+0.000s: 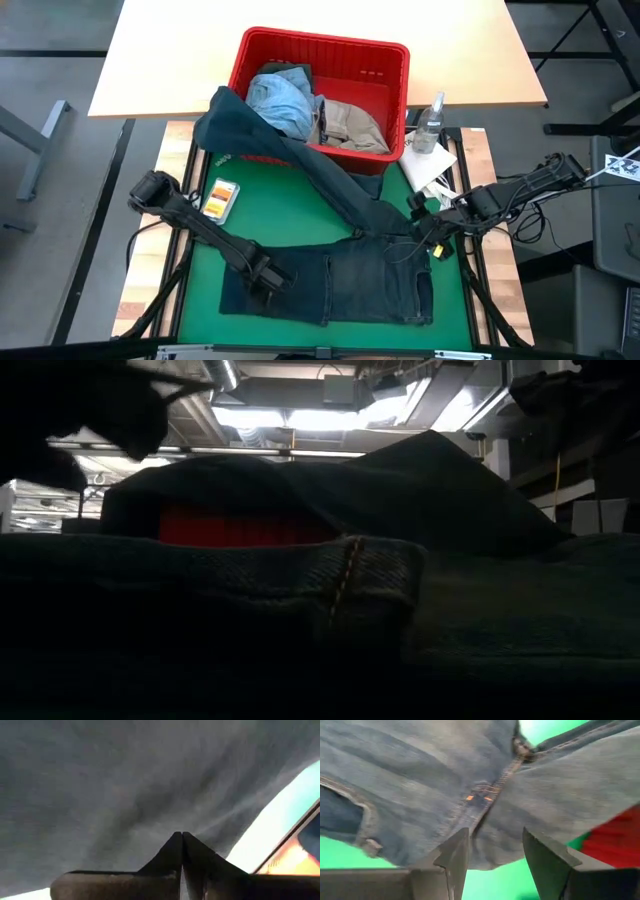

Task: Fold laundry
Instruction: Fold the dark blue jeans

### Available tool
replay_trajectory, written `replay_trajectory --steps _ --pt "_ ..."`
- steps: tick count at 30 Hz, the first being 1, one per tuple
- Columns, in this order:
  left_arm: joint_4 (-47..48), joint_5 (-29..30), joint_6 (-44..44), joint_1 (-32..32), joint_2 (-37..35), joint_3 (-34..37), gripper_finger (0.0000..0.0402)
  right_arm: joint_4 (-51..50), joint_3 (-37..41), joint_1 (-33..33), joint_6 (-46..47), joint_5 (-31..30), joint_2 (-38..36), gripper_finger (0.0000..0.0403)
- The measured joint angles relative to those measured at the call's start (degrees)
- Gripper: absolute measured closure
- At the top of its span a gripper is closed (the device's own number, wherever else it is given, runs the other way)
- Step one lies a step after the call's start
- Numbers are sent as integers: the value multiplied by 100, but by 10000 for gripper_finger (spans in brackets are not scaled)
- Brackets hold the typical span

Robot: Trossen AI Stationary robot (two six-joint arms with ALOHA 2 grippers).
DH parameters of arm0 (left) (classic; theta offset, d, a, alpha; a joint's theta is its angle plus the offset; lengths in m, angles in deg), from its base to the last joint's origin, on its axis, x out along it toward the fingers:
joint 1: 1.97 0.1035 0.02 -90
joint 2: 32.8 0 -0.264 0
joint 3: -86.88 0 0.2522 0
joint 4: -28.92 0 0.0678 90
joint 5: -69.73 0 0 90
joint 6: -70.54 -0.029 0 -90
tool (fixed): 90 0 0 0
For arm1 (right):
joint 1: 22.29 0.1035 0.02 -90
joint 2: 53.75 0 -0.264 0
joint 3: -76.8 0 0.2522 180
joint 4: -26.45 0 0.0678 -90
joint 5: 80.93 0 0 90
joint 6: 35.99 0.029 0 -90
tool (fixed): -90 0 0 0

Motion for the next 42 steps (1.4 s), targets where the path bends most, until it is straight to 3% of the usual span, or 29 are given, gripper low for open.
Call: replay_trajectory --steps 6,11,15,20,27,33,42 --pt "-431 786 290 129 -108 -15 397 -66 0 4 286 633 107 217" --pt "-1002 1011 255 215 -2 -22 397 -140 307 7 532 1036 172 217" --pt "-1034 1159 251 247 21 -22 397 366 835 7 539 1105 172 217" --pt "-1066 1226 250 273 21 -22 397 1493 1375 4 532 1136 172 217" --pt "-1080 1311 271 273 18 -22 397 3139 2271 -2 457 605 407 217" --pt "-1158 1299 248 350 0 -22 397 4675 2878 -2 449 424 1086 217" --pt "-1641 1520 -156 764 -128 -24 397 6502 2916 0 57 -13 2349 217"
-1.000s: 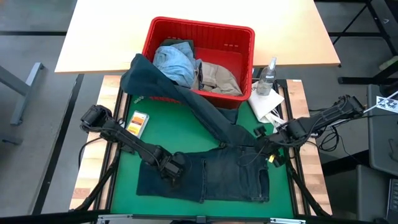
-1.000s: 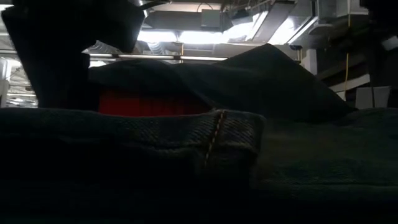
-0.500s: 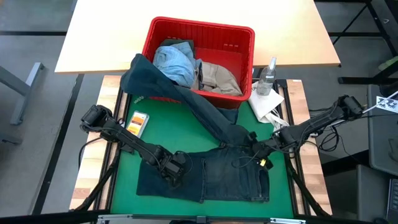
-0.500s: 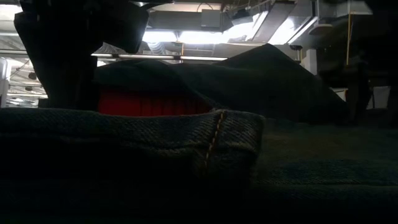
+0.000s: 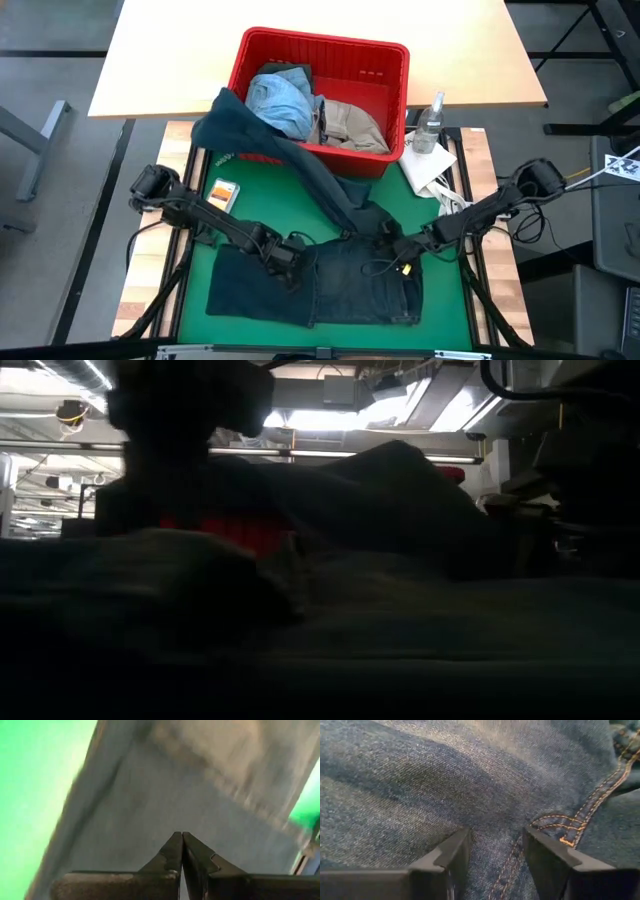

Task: Fold laundry
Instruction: Fold the dark blue jeans

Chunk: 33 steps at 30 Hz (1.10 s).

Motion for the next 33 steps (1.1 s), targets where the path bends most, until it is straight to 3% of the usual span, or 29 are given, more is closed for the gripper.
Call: replay_trajectory --steps 6,11,21,27,33 --pt "-607 138 -424 294 0 -4 397 62 -120 -2 -194 -15 -8 217" --pt "-914 360 -848 529 0 -4 397 -844 -474 -4 -635 -17 -340 217" --pt "-1895 576 -1628 1038 2 -4 397 -2993 -1311 0 -579 -95 -852 217" --pt "-2885 1117 -2177 1056 153 -7 397 -3553 -1450 2 -414 292 -861 217" --pt "-3769 1159 -2646 1144 541 -7 397 -3864 -1654 0 -408 417 -877 217"
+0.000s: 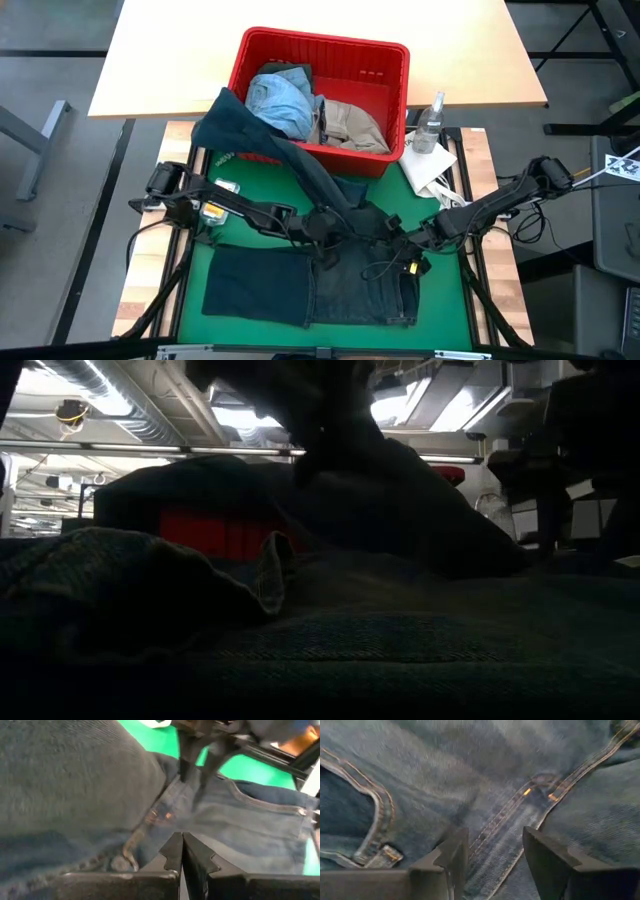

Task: Fold laundry
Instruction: Fold the dark blue jeans

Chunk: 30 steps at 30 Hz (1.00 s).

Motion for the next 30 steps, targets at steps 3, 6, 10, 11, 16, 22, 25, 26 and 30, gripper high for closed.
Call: replay_trajectory --steps 3,6,10,11,16,22,25,26,30 --pt "-314 3 -276 124 182 0 397 -443 -314 0 9 -8 -4 217" --pt "-486 -30 -568 258 338 0 397 -870 -684 0 9 -17 -7 217" --pt "-657 -74 -776 416 563 0 397 -1113 -1076 0 7 -179 -7 217" --pt "-678 -77 -829 444 602 0 397 -1103 -1156 0 9 -258 -7 217" --pt "-813 -476 -866 506 691 0 397 -1077 -1389 -2 10 -722 -7 217" --pt "-1231 -1176 -872 458 687 0 397 -1056 -1440 -2 7 -821 -7 217" --pt "-1177 -1500 -1016 410 683 0 397 -1053 -1440 -2 8 -820 -7 217" --pt "-1124 -1587 -1142 391 683 0 397 -1051 -1440 -2 7 -821 -7 217" --pt "-623 -1692 -1496 302 710 0 397 -1051 -1440 -2 -13 -821 -7 217"
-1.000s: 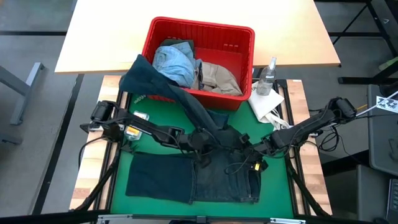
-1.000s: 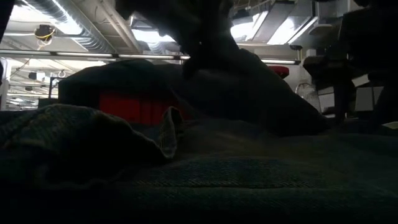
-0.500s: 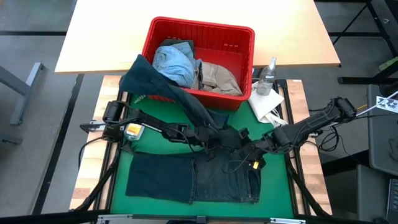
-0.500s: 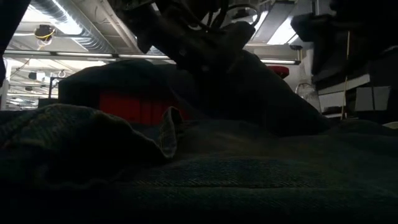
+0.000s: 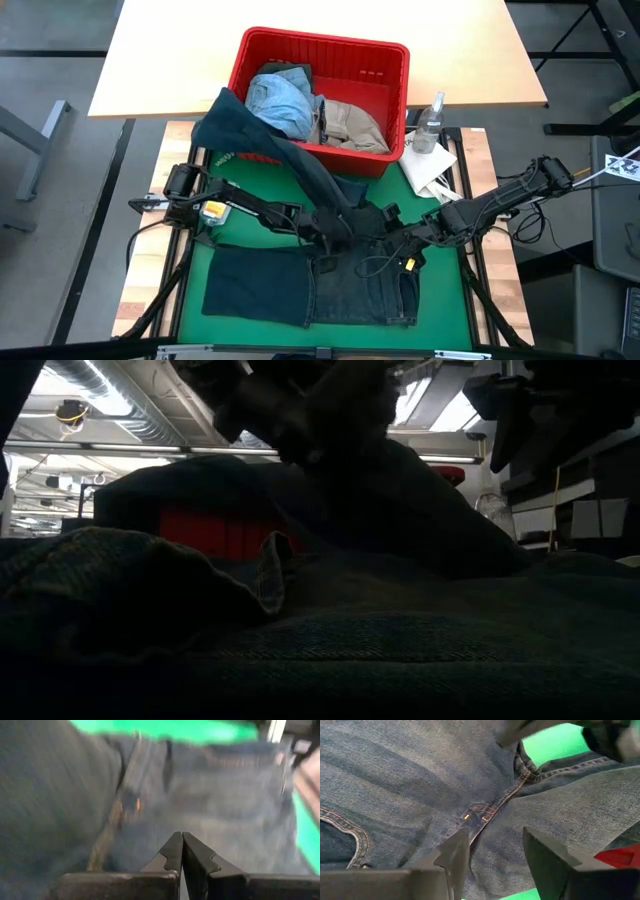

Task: Fold laundry
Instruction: Fold the dark blue jeans

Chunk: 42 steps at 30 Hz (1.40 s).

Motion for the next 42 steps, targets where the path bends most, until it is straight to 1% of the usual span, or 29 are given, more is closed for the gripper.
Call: replay_trajectory --steps 2,8,11,14,16,19,22,28,30,33,35,37,42 --pt "315 4 5 -26 77 0 397 4 0 -2 0 0 0 217" --pt "589 51 83 12 411 0 397 46 0 0 0 7 0 217" --pt "1068 36 215 139 420 0 397 -18 0 0 2 209 0 217" --pt "1612 116 237 265 388 -26 397 -184 0 0 45 586 0 217" --pt "1828 86 243 342 371 -26 397 -367 0 0 309 874 0 217" --pt "1866 -49 239 402 363 -26 397 -678 4 0 918 1259 2 217" --pt "1892 -57 354 416 316 -16 397 -729 154 7 1577 1628 1 217" --pt "1963 3 377 427 246 -2 397 -798 504 7 2384 2907 17 217" --pt "1963 7 379 427 244 -2 397 -814 586 79 2693 3208 17 217" --pt "1956 12 413 427 244 0 397 -813 681 353 3108 3202 17 217" --pt "1952 13 532 427 242 0 397 -809 726 586 3411 3018 17 217" --pt "1950 15 540 427 242 0 397 -807 759 833 3719 2681 17 217" --pt "1944 17 850 427 242 0 397 -773 763 1356 4365 1437 17 217"
